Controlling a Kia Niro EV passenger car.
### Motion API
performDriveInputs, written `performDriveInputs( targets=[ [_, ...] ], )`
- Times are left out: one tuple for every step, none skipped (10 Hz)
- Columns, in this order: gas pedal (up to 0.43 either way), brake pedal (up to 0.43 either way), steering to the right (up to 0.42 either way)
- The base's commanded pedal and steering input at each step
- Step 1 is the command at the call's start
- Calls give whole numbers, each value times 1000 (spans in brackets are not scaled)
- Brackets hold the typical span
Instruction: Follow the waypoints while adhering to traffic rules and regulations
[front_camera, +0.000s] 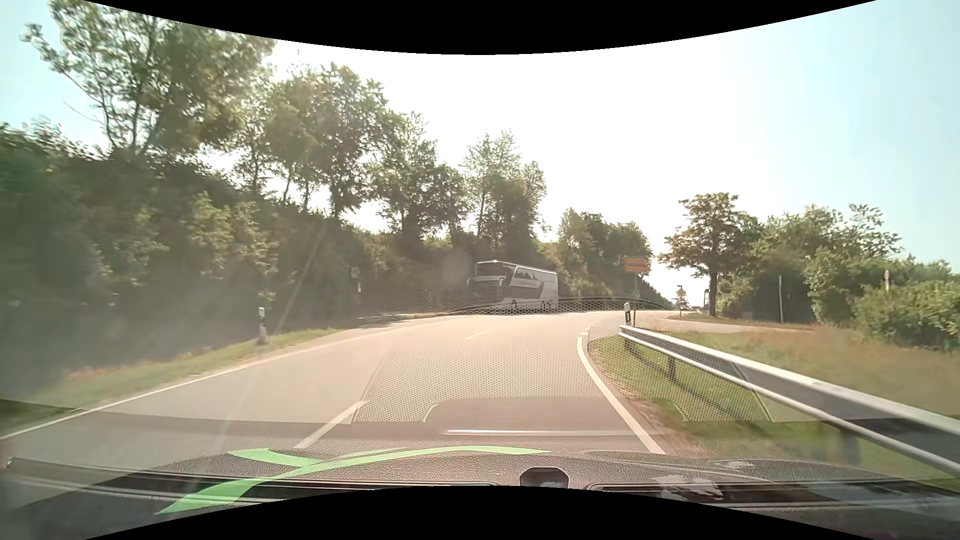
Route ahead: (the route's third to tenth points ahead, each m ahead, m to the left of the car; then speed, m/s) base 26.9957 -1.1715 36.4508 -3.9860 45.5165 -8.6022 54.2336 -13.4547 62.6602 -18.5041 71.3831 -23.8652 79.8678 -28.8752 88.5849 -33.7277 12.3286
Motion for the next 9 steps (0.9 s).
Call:
performDriveInputs(
  targets=[
    [220, 0, 32],
    [220, 0, 36],
    [220, 0, 43],
    [220, 0, 49],
    [220, 0, 53],
    [220, 0, 53],
    [220, 0, 53],
    [220, 0, 54],
    [220, 0, 55]
  ],
)
